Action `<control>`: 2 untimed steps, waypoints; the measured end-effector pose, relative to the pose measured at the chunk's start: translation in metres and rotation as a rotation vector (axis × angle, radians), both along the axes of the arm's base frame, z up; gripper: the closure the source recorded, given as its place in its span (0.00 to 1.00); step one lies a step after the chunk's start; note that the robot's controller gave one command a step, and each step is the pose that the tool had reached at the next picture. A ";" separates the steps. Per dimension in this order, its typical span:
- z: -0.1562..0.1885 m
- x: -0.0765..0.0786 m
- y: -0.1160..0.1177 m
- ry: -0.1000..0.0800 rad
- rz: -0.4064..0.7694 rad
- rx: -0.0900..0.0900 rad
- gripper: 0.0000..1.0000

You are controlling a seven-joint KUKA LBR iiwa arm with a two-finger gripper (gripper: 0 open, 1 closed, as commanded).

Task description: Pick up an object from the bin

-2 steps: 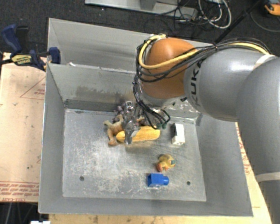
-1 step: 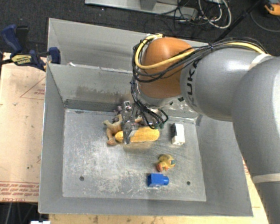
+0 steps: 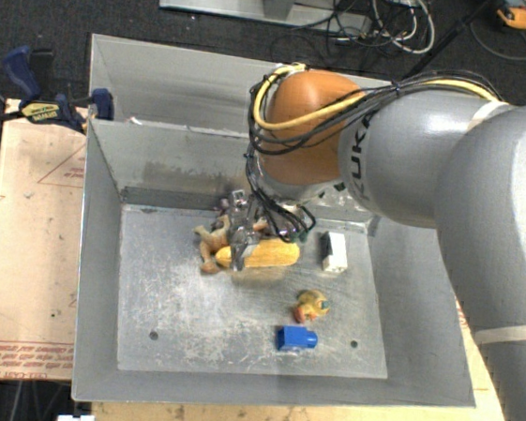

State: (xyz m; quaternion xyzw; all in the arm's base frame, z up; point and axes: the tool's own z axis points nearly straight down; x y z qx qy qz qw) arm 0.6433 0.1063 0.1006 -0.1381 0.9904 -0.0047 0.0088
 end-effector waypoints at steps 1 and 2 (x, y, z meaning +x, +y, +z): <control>0.000 0.000 0.000 0.000 -0.001 0.000 1.00; 0.000 0.000 0.000 0.000 -0.001 0.001 1.00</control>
Offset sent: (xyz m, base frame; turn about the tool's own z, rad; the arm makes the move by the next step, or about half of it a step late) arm 0.0031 0.0209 0.1204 -0.0633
